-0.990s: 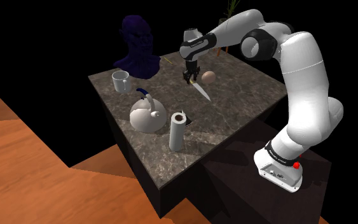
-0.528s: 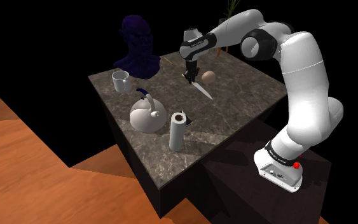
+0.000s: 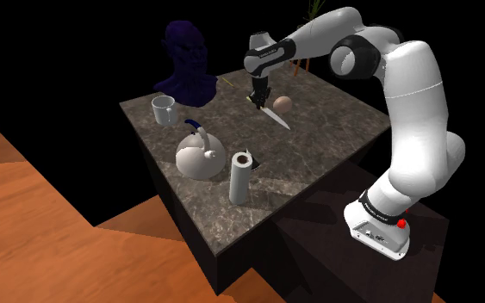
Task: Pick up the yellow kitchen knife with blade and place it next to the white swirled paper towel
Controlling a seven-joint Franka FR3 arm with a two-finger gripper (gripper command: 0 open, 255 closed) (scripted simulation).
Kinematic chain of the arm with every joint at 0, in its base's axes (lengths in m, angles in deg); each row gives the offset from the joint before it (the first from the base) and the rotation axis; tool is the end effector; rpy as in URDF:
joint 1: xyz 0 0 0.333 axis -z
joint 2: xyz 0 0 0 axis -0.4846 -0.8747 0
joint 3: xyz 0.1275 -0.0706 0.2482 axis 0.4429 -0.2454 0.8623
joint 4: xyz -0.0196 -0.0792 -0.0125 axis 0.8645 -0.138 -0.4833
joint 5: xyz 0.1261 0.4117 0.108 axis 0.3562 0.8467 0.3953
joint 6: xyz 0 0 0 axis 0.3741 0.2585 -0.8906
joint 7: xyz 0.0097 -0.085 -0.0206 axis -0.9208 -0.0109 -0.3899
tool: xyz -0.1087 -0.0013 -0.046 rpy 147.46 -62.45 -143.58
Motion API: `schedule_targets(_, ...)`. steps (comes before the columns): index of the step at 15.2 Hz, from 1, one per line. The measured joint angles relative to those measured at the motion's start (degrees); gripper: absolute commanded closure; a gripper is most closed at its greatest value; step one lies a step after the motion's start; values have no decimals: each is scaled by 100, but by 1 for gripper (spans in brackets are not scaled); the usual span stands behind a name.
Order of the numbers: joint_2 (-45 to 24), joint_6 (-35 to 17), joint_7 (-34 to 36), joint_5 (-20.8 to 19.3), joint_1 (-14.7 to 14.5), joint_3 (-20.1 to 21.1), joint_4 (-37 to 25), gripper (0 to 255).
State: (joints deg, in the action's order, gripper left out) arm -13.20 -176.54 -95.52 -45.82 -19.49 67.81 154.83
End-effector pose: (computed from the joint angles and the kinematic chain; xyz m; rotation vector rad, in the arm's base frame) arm 0.7084 -0.1754 0.1701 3.0705 -0.1587 -0.2689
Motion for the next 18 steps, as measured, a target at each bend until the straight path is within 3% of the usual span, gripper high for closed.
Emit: schedule_targets(18,651,994,-57,-23,-15,-26,-345,255)
